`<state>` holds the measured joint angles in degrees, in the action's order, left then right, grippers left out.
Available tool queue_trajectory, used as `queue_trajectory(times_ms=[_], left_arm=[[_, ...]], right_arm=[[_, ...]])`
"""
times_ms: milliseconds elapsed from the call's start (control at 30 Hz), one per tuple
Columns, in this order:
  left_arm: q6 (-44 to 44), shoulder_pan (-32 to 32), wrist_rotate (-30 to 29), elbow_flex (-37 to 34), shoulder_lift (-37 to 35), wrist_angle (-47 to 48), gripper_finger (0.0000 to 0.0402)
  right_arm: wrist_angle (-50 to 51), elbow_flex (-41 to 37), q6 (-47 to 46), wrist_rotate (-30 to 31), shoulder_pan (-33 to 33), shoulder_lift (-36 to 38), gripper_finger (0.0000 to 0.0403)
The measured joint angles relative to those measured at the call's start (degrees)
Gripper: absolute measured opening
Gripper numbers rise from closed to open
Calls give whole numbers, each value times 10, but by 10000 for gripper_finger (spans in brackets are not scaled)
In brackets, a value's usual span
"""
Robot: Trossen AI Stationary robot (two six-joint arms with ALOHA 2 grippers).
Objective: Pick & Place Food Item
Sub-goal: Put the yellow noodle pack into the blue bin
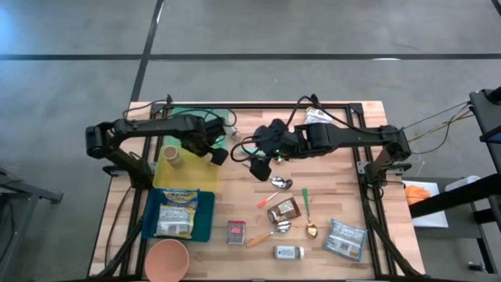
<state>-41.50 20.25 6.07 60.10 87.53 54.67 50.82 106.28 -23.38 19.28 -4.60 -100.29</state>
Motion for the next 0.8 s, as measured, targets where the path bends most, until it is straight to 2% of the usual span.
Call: queue_trajectory(times_ms=[167,267,433,600,800], left_arm=[[-2,-2,0,26,-47,7,337],[-6,-2,0,38,-76,6,337],[-7,-2,-5,56,-113,7,337],[-7,-4,0,72,-142,9,337],[-2,-22,9,101,-154,3,338]], right_arm=[[108,-1,-41,63,1,0,354],[164,-8,-112,65,5,-7,354],[194,-11,-153,62,14,-20,354],[198,-14,-130,67,23,-21,354],[279,-30,-121,79,78,-16,340]])
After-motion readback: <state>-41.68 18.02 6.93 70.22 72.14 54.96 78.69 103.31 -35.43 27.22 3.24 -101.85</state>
